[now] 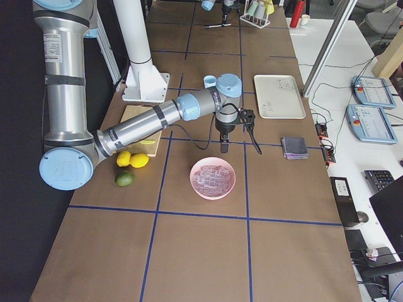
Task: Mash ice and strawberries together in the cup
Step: 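Move the pestle with the left gripper back beside the white rack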
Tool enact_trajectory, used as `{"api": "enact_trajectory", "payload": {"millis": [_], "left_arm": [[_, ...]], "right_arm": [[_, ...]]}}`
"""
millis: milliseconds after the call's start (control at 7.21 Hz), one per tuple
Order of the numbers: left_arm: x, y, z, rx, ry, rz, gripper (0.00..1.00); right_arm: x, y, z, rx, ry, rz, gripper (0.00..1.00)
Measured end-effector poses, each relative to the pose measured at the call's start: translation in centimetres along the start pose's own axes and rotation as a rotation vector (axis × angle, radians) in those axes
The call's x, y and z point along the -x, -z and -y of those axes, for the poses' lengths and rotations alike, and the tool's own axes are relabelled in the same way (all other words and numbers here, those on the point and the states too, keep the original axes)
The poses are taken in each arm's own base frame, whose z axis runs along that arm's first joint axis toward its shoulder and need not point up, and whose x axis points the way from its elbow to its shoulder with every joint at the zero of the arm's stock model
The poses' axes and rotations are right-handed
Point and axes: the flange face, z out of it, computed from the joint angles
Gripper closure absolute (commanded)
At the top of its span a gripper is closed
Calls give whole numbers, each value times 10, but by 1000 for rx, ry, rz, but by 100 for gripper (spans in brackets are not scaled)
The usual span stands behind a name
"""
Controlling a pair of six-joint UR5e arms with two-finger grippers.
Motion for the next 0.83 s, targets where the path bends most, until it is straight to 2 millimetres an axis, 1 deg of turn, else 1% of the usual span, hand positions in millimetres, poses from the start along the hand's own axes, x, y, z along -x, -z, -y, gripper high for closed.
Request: {"api": "enact_trajectory", "payload": {"millis": [277,555,693,832], "left_arm": [[7,-14,7,25,2,11,100],[12,-23,7,42,10,15,100],[13,-25,7,46,13,16,96],[14,-26,7,48,15,17,70]], "right_arm": [[0,1,0,-2,1,1,1],[0,2,-1,-3,1,1,1],[0,2,-1,-3,1,1,1],[1,3,-1,-4,2,1,1]]}}
